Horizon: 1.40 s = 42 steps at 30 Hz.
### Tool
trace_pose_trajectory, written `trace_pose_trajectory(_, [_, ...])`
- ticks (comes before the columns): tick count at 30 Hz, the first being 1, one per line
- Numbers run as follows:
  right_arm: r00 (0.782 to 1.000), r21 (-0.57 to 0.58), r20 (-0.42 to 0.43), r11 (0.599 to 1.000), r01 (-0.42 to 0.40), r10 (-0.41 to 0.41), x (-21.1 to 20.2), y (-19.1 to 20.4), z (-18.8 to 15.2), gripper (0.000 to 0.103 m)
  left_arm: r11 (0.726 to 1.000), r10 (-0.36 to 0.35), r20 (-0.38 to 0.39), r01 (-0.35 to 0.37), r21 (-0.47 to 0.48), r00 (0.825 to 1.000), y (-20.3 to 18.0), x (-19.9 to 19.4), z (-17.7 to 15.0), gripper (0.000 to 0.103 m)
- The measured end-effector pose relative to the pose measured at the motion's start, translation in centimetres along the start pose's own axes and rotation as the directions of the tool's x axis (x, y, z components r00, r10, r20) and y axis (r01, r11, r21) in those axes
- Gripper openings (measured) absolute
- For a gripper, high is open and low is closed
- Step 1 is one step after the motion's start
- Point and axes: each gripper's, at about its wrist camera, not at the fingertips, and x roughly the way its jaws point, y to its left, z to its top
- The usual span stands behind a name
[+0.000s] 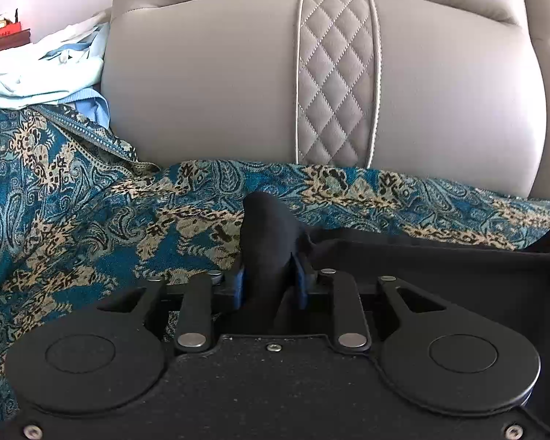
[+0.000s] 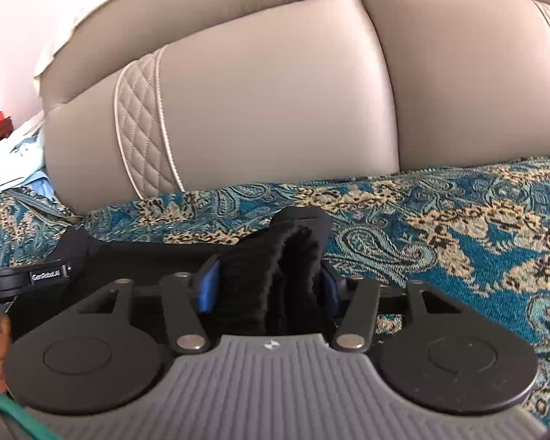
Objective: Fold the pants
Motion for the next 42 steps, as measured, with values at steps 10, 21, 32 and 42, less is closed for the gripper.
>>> trace_pose_trajectory(10, [0.998,-0.003,0.043,0.999,0.053,-0.053,-0.3,0.5,-0.1,0.090,0.995,0.091,0.011,-0.092,0.031,0.996,-0.9,0.1,-0.5,0.052])
trace_pose_trajectory(21, [0.969,-0.069,0.225,0.991,0.118,-0.100,-7.1,2.8,-0.1,0.103,0.996,-0.039,-0.013,0.040,0.076,0.999,-1.2,-6.5,-4.2,0.085])
trace_pose_trajectory(32, [0.968,-0.113,0.232,0.986,0.123,-0.094,-12.7,6.2,-6.2,0.103,0.991,-0.111,0.045,0.108,0.078,0.993,0.0,-14.8,-9.3,0.090])
trace_pose_trajectory(42, [0.957,-0.120,0.238,0.973,0.196,-0.164,-16.4,6.6,-12.2,0.103,0.989,-0.133,0.040,0.131,0.063,0.990,1.1,-18.3,-14.1,0.090])
